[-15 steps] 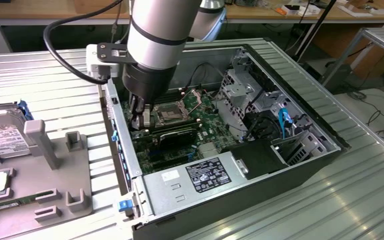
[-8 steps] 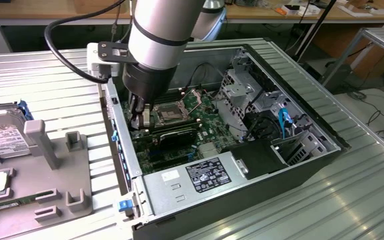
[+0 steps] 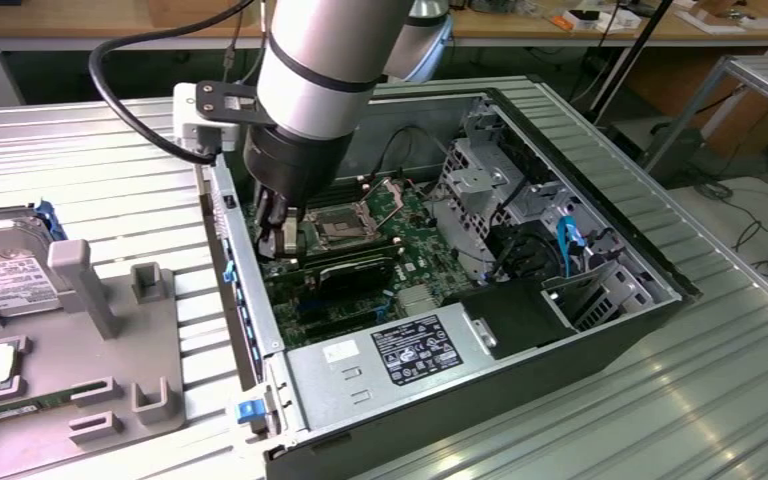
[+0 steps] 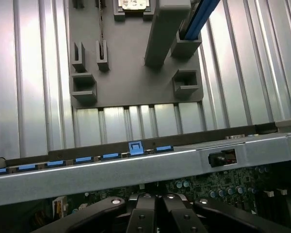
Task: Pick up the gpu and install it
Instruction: 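Press down on the gpu until it lock into place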
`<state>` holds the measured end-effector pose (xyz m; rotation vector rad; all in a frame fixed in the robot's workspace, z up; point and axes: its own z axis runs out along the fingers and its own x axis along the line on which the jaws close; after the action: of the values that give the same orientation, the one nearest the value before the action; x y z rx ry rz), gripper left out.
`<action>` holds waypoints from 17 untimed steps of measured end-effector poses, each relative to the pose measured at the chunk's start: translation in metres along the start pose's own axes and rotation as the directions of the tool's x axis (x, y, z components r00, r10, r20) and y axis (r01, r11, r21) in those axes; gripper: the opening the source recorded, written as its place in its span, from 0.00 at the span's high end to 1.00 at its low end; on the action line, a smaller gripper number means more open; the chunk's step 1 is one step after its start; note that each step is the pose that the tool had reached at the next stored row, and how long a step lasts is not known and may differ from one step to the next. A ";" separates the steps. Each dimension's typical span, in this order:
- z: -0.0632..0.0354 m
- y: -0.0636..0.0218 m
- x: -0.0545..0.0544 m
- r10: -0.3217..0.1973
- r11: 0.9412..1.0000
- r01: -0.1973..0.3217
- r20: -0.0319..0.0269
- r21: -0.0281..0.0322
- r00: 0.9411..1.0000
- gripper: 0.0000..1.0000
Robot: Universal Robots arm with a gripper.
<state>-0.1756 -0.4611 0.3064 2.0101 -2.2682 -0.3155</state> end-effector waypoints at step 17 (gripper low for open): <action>0.0085 0.0014 0.004 -0.002 1.000 0.002 -0.002 0.009 1.000 0.89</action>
<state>-0.1792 -0.4640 0.2982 2.0157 -2.2707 -0.3033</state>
